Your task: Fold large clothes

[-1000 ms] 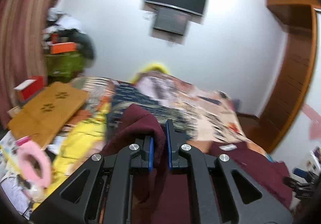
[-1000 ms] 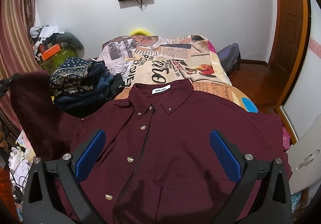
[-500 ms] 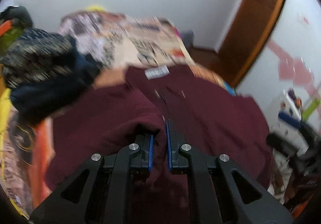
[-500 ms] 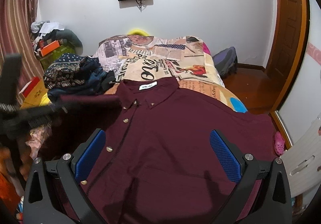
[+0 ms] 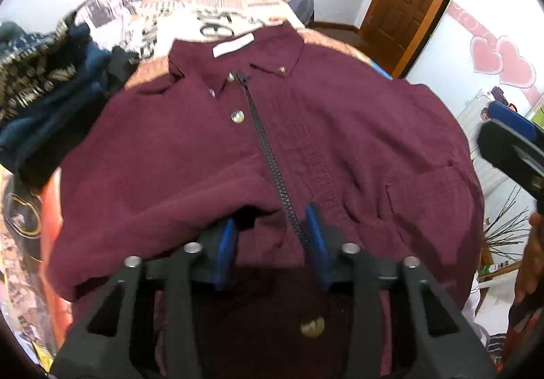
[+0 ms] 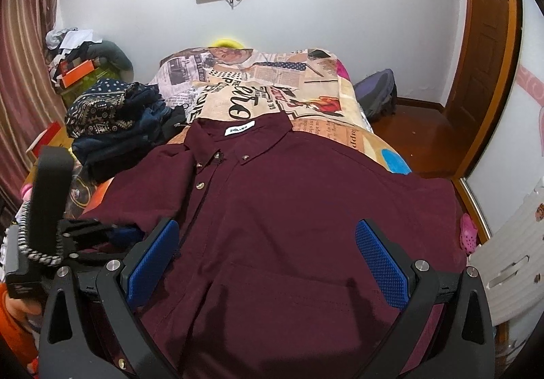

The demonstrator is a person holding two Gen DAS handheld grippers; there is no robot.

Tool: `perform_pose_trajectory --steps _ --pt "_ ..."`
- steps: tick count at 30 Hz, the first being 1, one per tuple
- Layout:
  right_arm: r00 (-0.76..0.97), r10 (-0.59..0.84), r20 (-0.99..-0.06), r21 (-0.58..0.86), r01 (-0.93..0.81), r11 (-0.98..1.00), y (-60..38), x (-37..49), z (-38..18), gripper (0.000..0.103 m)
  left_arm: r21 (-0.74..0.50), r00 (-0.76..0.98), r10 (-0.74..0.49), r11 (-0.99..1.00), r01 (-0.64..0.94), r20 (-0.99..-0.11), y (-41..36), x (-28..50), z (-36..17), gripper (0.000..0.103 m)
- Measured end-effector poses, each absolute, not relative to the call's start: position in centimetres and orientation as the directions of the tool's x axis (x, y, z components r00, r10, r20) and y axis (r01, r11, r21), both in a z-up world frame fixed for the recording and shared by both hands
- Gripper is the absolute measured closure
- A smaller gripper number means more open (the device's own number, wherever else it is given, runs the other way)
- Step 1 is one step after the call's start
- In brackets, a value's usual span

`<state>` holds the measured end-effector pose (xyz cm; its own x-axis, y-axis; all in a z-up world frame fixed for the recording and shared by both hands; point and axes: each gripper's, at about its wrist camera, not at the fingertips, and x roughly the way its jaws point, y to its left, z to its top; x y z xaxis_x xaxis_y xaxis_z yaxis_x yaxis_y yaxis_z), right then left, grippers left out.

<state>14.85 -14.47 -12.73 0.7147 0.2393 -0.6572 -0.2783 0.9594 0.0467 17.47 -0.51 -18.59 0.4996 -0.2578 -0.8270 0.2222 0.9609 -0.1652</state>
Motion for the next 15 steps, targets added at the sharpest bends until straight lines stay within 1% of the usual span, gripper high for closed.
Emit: perform_pose_trajectory --steps 4,6,9,10,12,15 --pt "0.715 0.261 -0.648 0.031 -0.317 0.948 -13.2 15.0 -12.2 0.0 -0.147 0.55 -0.245 0.965 0.217 -0.798 1.1 16.0 -16.2 0.059" --pt "0.714 0.278 -0.642 0.021 -0.346 0.938 -12.3 15.0 -12.0 0.0 -0.136 0.589 -0.224 0.972 0.191 -0.776 2.3 15.3 -15.0 0.047" --pt "0.708 0.303 -0.638 -0.003 -0.396 0.918 -10.5 15.2 -11.6 0.0 -0.119 0.652 -0.183 0.983 0.142 -0.736 4.7 14.5 -13.2 0.044" --pt "0.704 0.315 -0.637 -0.013 -0.418 0.909 -9.8 15.3 -11.5 0.0 -0.106 0.672 -0.159 0.987 0.119 -0.723 5.6 14.3 -12.6 0.044" --pt "0.692 0.337 -0.638 -0.028 -0.458 0.888 -8.4 15.5 -11.4 0.0 -0.069 0.714 -0.083 0.996 0.048 -0.695 8.0 13.8 -11.7 0.036" --pt "0.659 0.385 -0.645 -0.039 -0.532 0.846 -6.0 15.7 -11.5 0.0 -0.048 0.737 0.008 0.997 -0.054 -0.676 11.5 13.4 -11.4 0.034"
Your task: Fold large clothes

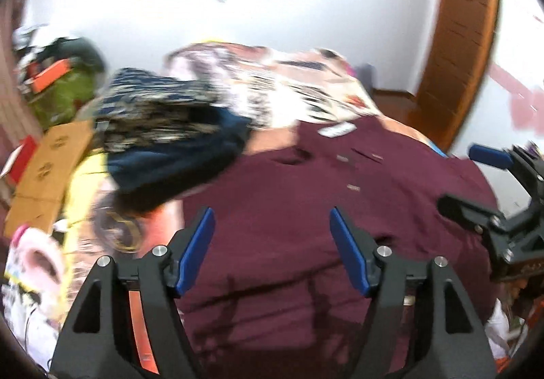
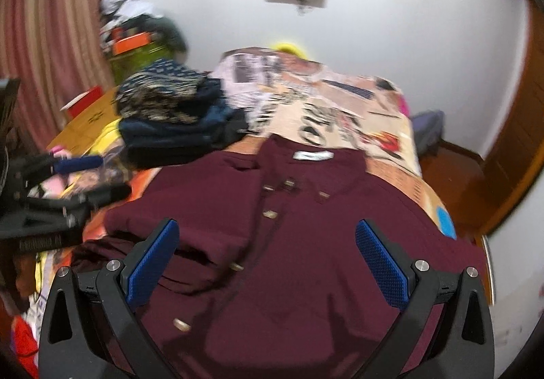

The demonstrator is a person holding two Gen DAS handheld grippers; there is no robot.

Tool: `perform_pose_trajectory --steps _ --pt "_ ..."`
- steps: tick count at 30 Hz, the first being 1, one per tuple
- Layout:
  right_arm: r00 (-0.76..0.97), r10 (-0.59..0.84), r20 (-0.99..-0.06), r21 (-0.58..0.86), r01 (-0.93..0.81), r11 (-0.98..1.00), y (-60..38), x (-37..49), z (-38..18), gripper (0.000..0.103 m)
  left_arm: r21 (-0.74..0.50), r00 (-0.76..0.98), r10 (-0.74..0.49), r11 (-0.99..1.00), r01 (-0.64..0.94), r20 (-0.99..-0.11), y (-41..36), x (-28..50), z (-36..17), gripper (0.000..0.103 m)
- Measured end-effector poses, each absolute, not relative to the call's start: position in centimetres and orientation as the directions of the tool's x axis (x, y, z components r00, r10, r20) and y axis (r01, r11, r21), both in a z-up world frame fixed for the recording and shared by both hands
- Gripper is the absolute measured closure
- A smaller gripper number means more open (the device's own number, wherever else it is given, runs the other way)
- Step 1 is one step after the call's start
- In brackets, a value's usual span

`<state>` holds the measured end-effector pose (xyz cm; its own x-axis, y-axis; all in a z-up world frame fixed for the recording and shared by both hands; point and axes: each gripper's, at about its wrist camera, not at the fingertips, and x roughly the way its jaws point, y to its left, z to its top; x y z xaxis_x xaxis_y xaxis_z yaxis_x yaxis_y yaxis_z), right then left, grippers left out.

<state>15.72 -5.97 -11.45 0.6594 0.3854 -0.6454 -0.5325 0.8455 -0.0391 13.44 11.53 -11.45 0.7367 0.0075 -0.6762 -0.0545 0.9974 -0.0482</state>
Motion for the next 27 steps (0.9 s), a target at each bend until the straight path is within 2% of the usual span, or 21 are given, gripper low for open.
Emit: perform_pose_trajectory --steps 8,14,22,27 --pt "0.522 0.449 -0.725 -0.095 -0.722 0.685 2.5 16.2 -13.5 0.0 -0.033 0.692 0.173 0.961 -0.273 -0.701 19.8 11.2 -13.7 0.034" --pt "0.401 0.417 -0.815 -0.13 -0.829 0.544 7.9 16.1 -16.7 0.001 -0.073 0.64 0.191 0.929 -0.363 -0.744 23.4 9.5 -16.3 0.034" --pt "0.289 0.275 -0.917 -0.152 -0.891 0.428 11.9 16.6 -22.5 0.002 -0.079 0.586 0.184 0.916 -0.394 -0.789 24.3 8.4 -19.6 0.034" --pt "0.196 0.264 -0.944 -0.056 -0.887 0.458 13.3 18.2 -24.2 0.011 -0.081 0.568 0.177 0.913 -0.4 -0.804 24.2 8.5 -20.7 0.034"
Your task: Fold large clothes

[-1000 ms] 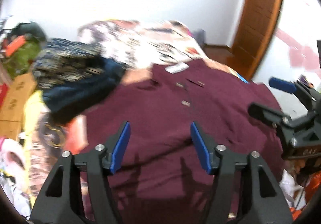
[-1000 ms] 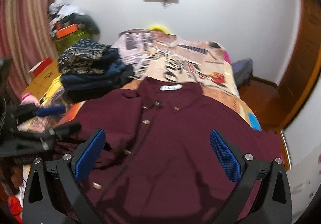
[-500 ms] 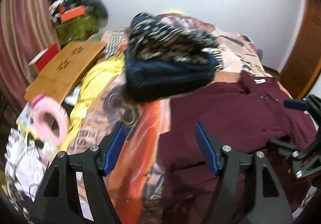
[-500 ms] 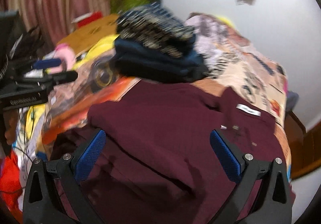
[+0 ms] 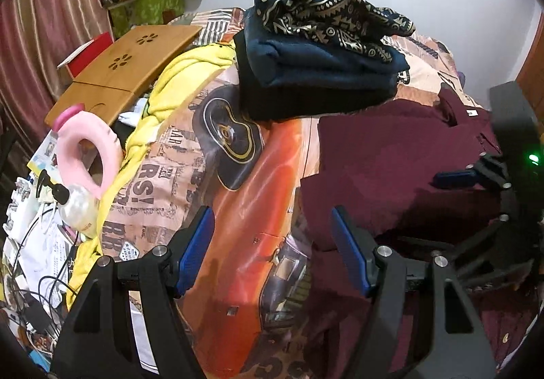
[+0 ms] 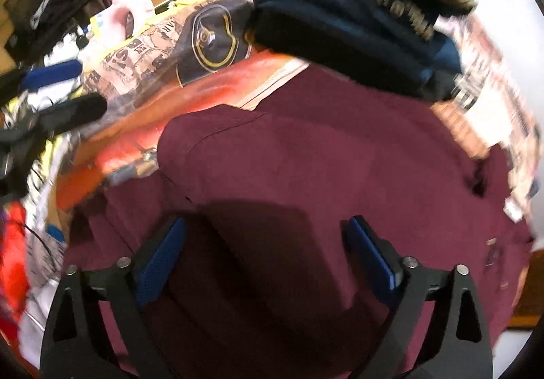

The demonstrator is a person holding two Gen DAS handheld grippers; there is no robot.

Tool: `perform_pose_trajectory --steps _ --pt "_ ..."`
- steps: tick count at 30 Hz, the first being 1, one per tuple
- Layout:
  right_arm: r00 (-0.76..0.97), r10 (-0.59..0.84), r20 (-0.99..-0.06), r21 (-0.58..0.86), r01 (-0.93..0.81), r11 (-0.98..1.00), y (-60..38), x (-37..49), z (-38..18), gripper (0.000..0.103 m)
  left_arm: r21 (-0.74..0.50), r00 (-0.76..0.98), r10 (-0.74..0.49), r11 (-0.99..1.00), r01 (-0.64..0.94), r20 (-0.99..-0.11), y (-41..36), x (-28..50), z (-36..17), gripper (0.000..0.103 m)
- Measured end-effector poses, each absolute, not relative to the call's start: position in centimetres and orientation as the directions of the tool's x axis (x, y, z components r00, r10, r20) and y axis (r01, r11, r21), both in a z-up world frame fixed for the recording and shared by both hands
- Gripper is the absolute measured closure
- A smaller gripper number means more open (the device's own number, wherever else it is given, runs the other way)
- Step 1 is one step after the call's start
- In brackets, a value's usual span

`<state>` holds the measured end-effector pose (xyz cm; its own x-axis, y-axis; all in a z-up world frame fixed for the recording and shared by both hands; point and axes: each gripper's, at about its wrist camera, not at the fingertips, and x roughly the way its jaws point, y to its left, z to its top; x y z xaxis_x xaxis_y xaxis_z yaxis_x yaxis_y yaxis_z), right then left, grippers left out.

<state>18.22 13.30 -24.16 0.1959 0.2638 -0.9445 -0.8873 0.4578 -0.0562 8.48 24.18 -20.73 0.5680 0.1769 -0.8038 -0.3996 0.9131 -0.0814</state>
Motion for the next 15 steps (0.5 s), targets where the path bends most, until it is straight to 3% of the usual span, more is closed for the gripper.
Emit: perform_pose_trajectory --steps 2,4,8,9,12,15 --pt "0.217 0.253 -0.943 -0.083 -0.888 0.452 13.9 18.4 -24.7 0.017 -0.086 0.571 0.173 0.913 -0.399 -0.803 24.2 8.5 -20.7 0.034" --pt "0.238 0.245 -0.94 -0.114 -0.894 0.432 14.3 18.1 -24.6 0.031 -0.09 0.575 0.171 0.913 -0.398 -0.8 24.1 8.6 -20.5 0.034" --pt "0.224 0.294 -0.929 -0.064 -0.88 0.47 13.9 18.7 -23.1 0.082 -0.088 0.581 0.175 0.914 -0.396 -0.795 23.8 8.7 -20.0 0.034" --pt "0.205 0.317 -0.926 -0.026 -0.872 0.49 13.5 19.0 -22.6 0.09 -0.086 0.583 0.176 0.915 -0.393 -0.793 23.8 8.7 -19.8 0.034" --pt "0.176 0.425 -0.888 0.104 -0.823 0.558 11.4 19.6 -20.1 0.093 -0.061 0.594 0.19 0.925 -0.376 -0.782 23.2 8.9 -19.0 0.034" --pt "0.243 0.515 -0.822 0.134 -0.796 0.59 8.9 19.4 -16.6 0.094 -0.036 0.606 0.205 0.932 -0.361 -0.769 22.5 9.2 -18.0 0.034"
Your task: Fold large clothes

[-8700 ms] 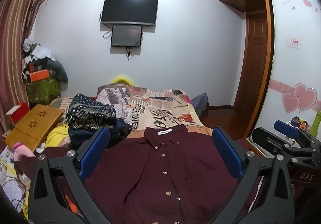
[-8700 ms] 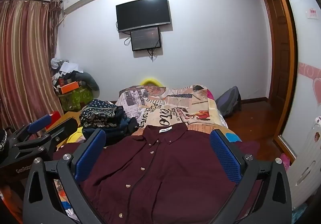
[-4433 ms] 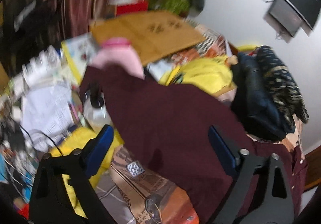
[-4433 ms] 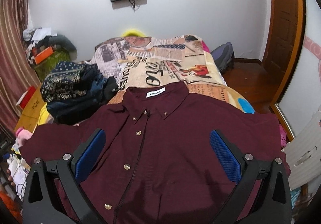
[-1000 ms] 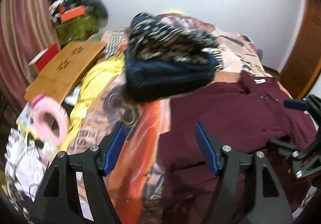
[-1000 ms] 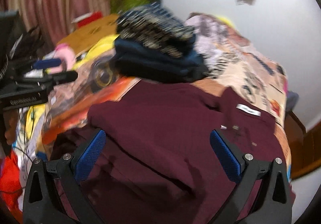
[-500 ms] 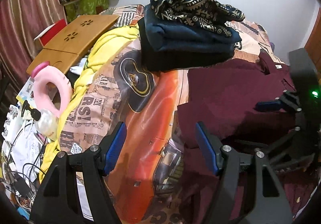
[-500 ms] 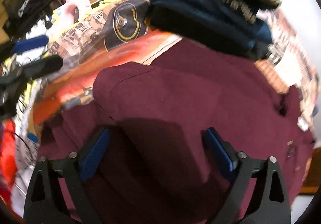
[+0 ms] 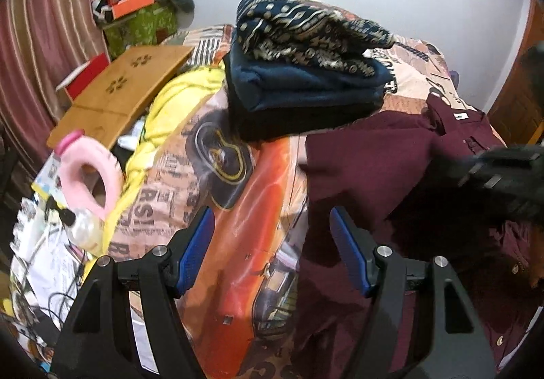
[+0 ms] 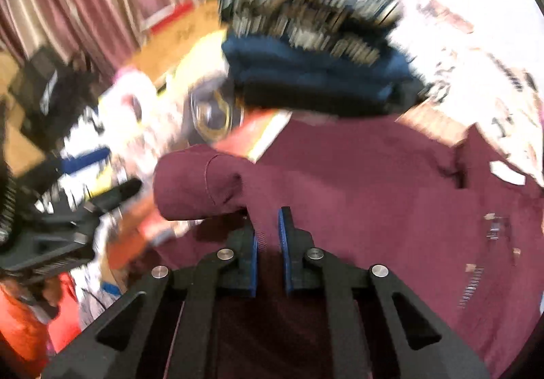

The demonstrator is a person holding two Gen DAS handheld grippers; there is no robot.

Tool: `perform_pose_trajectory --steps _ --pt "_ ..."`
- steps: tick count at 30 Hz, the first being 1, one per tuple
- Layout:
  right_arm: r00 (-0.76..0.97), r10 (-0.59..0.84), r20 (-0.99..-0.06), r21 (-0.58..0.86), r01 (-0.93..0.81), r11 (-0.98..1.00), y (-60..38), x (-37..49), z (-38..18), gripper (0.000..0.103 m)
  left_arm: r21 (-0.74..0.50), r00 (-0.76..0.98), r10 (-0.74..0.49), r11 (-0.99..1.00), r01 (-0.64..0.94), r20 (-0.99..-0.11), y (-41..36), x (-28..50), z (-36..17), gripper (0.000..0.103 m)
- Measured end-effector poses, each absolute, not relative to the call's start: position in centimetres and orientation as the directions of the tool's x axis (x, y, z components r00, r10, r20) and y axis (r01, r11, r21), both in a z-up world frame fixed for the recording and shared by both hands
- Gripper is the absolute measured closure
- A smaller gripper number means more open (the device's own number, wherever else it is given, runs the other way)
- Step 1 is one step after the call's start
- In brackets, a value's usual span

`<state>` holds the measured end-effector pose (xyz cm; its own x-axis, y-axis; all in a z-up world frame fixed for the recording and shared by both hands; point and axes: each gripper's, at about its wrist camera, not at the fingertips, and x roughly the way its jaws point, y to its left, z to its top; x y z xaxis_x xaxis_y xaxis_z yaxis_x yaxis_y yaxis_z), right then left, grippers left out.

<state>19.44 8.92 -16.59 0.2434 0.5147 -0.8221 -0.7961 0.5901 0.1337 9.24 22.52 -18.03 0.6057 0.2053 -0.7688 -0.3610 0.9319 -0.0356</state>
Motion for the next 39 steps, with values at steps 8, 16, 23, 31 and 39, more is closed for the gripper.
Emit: perform_pose_trajectory --steps 8,16,23,31,39 --pt "0.529 0.612 -0.588 0.147 -0.674 0.724 -1.1 18.6 -8.4 0.095 -0.046 0.691 0.185 0.952 -0.301 -0.699 19.4 10.5 -13.9 0.034" --pt "0.696 0.476 -0.538 0.184 -0.453 0.872 -12.1 18.7 -8.4 0.096 -0.044 0.735 0.131 0.976 -0.214 -0.665 15.3 12.7 -11.7 0.034" --pt "0.658 0.352 -0.666 0.17 -0.326 0.93 -16.8 19.6 -12.2 0.096 -0.016 0.713 0.104 0.987 -0.159 -0.694 12.3 14.4 -12.7 0.034" --pt "0.602 0.406 -0.688 0.138 -0.44 0.887 -14.6 19.7 -11.8 0.059 -0.019 0.677 0.073 0.992 -0.127 -0.732 11.3 16.0 -14.3 0.034" --pt "0.54 0.446 -0.714 0.066 -0.583 0.81 -9.3 23.1 -12.1 0.04 -0.022 0.668 0.06 0.993 -0.114 -0.742 12.0 18.0 -15.3 0.034"
